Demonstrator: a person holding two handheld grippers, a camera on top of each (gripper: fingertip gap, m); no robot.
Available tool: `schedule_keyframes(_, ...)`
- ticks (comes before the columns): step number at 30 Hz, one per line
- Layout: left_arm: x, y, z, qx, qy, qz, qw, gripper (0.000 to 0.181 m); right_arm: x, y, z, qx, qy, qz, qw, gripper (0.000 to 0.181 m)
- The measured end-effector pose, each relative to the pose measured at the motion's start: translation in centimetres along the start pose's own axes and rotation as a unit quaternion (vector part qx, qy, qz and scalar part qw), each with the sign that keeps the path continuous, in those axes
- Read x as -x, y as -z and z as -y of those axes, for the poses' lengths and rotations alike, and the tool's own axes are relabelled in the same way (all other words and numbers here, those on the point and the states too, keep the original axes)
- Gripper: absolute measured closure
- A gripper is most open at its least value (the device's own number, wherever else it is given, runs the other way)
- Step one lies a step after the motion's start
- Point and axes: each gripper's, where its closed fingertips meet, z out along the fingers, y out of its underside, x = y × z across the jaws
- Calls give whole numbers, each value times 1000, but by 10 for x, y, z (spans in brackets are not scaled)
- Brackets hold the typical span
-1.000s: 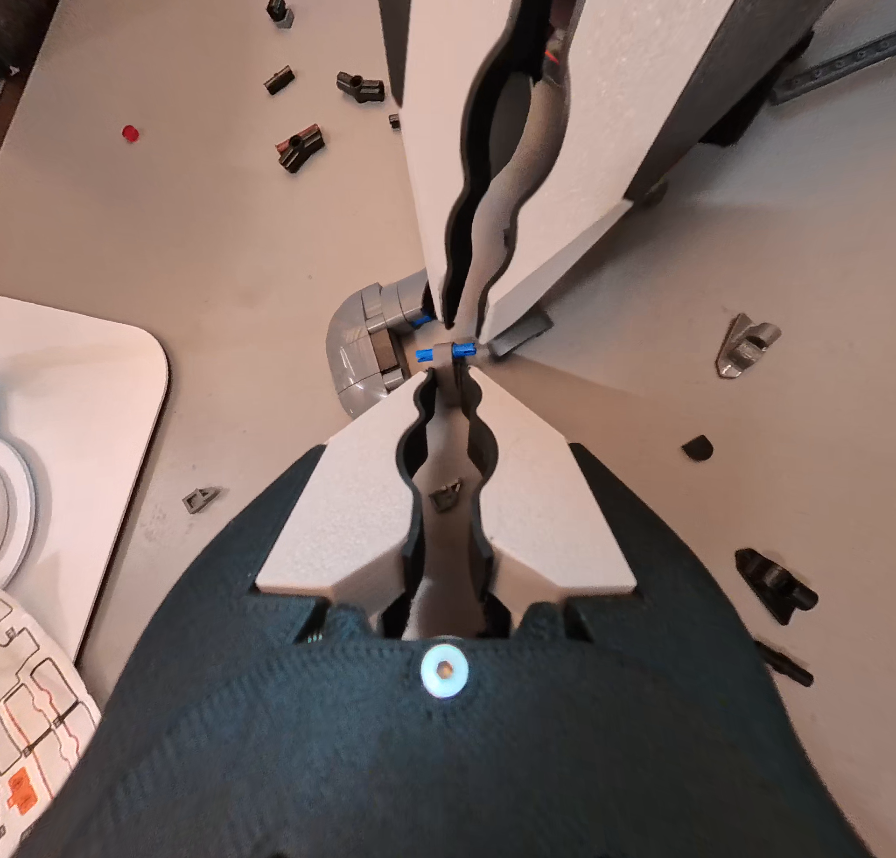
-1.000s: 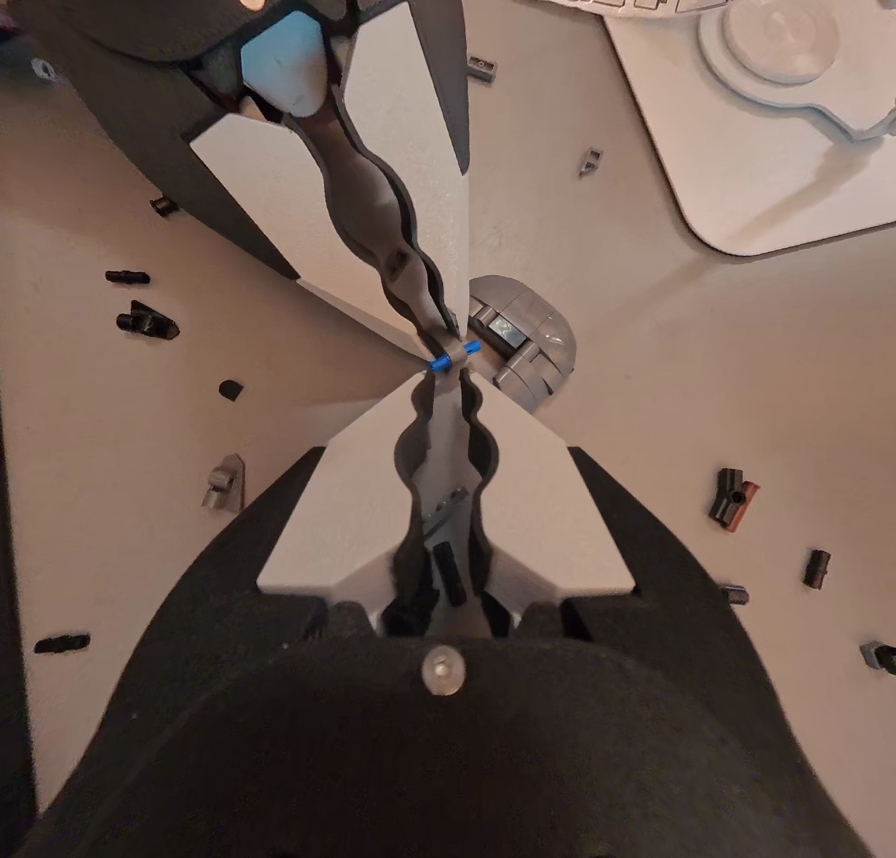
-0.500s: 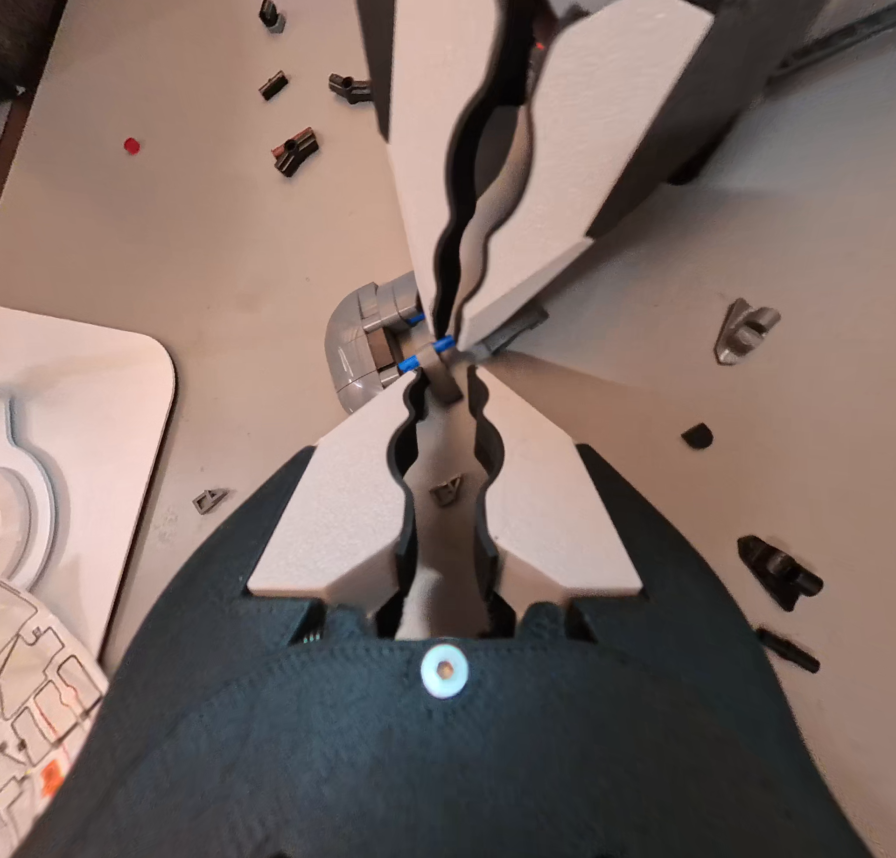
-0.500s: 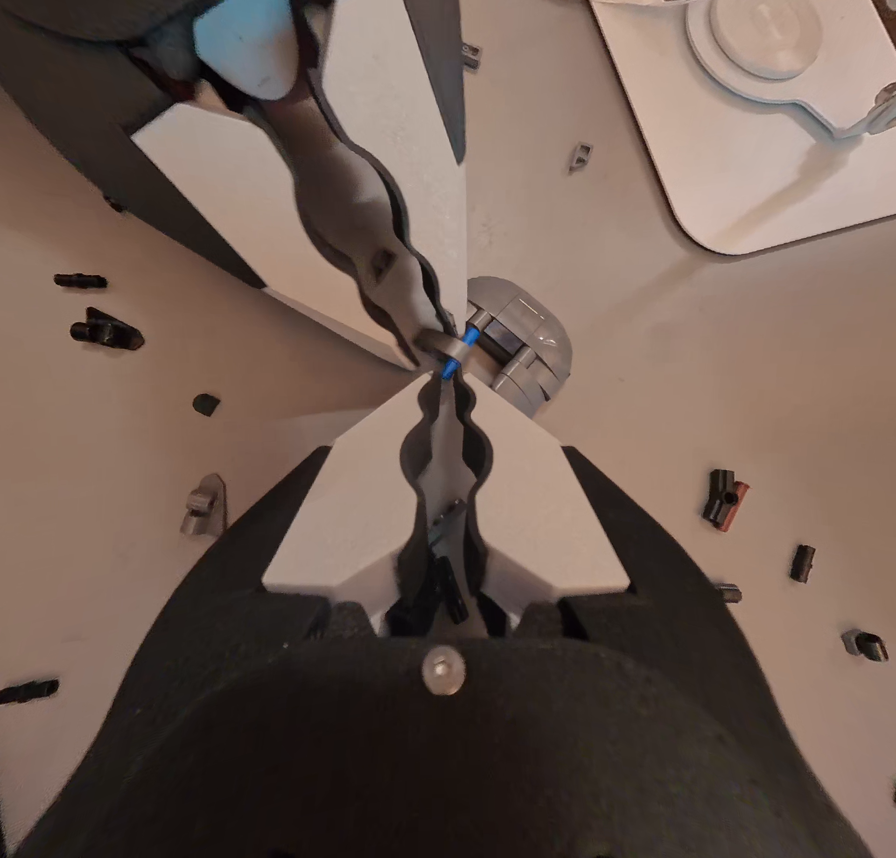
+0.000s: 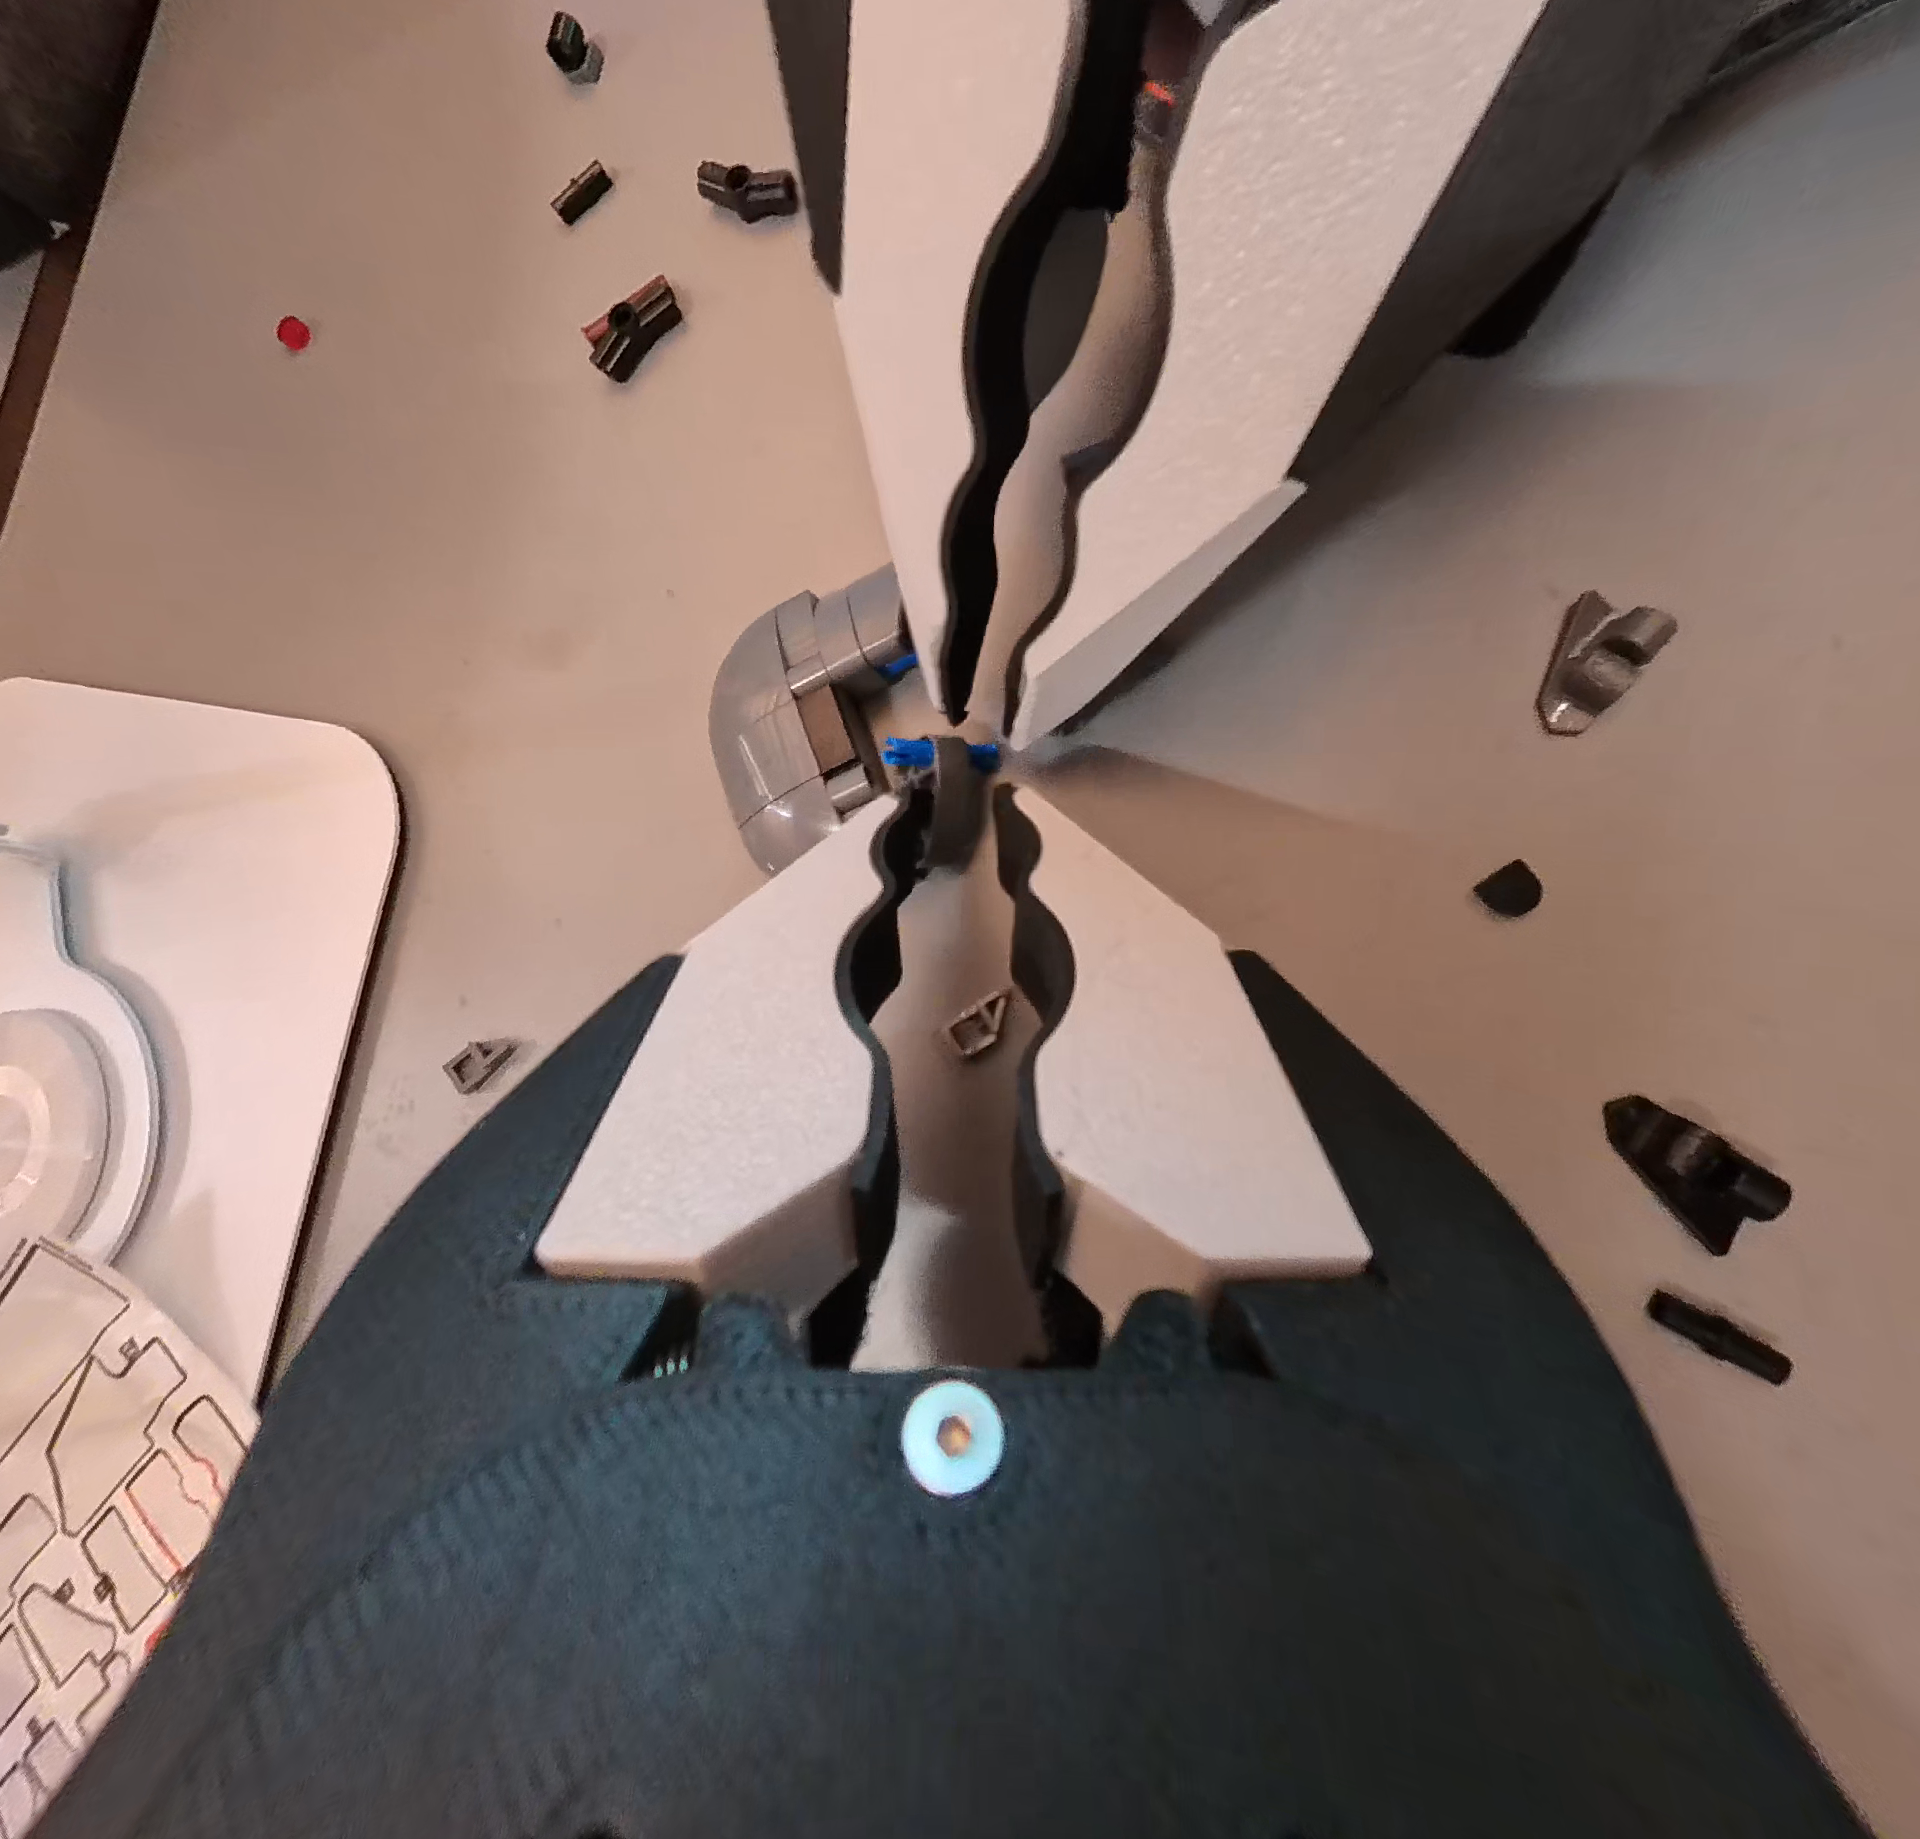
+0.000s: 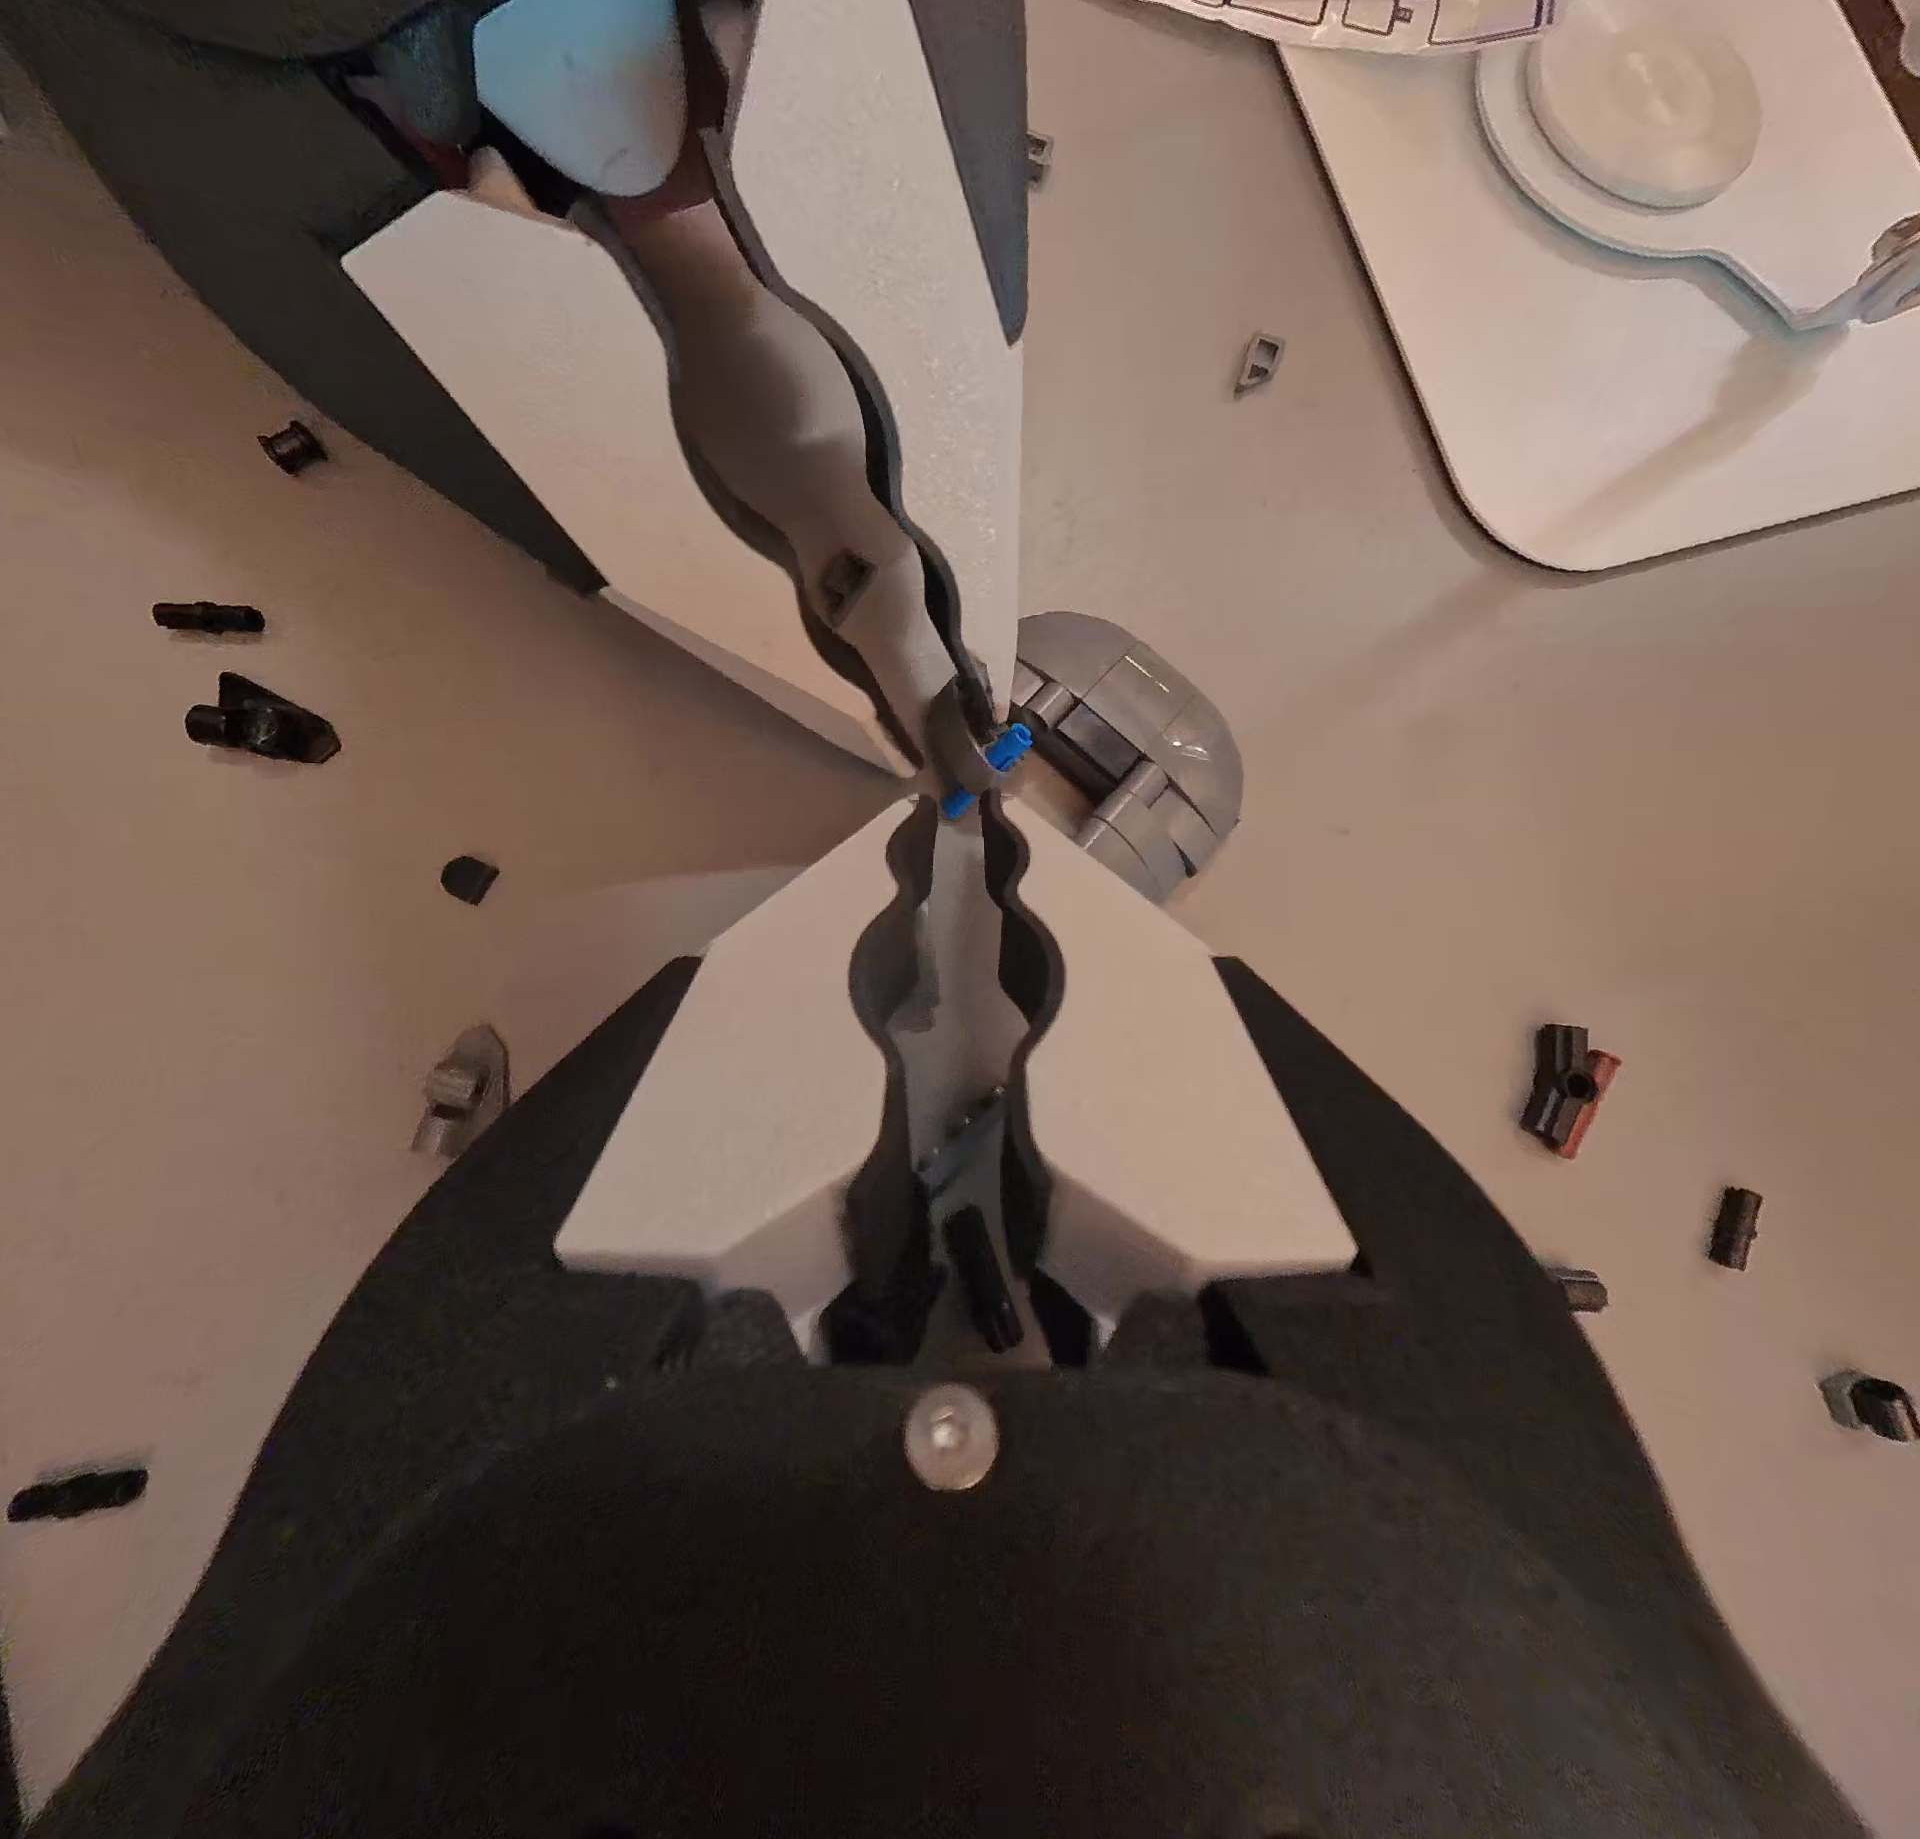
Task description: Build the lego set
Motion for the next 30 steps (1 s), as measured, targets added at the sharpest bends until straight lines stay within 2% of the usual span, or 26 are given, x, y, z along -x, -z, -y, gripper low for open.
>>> schedule_keyframes(6, 1, -1, 1, -5, 5, 6, 1000, 173, -1, 1, -1, -5, -9, 6, 1000, 175)
schedule_keyframes(13, -14, 1, 5, -16, -13, -29, 999, 173, -12, 25, -5, -25, -31, 15, 999, 180)
schedule_keyframes(17, -7, 4, 6, -18, -36, 3, 999, 165, -14, 32, -4, -41, -47, 26, 998, 180)
schedule_keyframes(30, -3, -1, 2, -20, 13, -16, 1000, 174, -2, 21, 0, -41, -29, 38, 998, 178)
